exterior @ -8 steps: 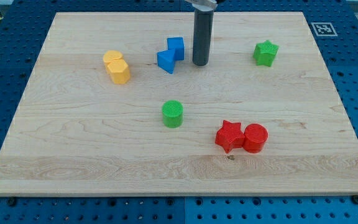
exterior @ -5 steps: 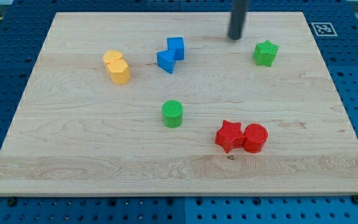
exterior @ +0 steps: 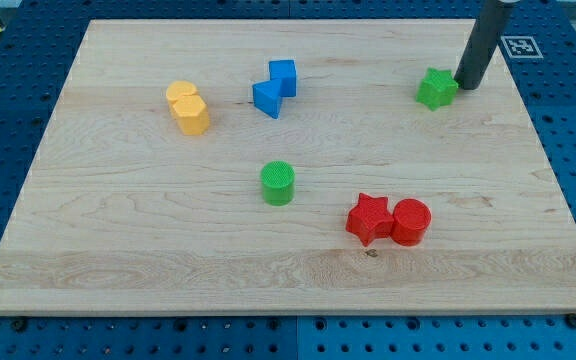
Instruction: Push the green star into the green circle
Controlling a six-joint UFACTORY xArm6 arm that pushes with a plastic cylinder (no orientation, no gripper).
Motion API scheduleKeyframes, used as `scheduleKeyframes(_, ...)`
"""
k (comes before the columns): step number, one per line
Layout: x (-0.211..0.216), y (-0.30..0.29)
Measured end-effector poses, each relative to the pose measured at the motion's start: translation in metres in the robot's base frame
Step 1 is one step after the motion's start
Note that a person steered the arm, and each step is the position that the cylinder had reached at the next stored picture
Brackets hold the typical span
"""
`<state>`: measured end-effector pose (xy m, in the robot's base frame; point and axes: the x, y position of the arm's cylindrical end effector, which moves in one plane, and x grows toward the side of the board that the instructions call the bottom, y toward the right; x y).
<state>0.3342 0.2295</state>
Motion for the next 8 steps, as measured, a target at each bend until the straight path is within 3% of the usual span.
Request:
scheduleKeyframes(5,0.004,-0.076)
scheduleKeyframes(8,0.048,-0.144)
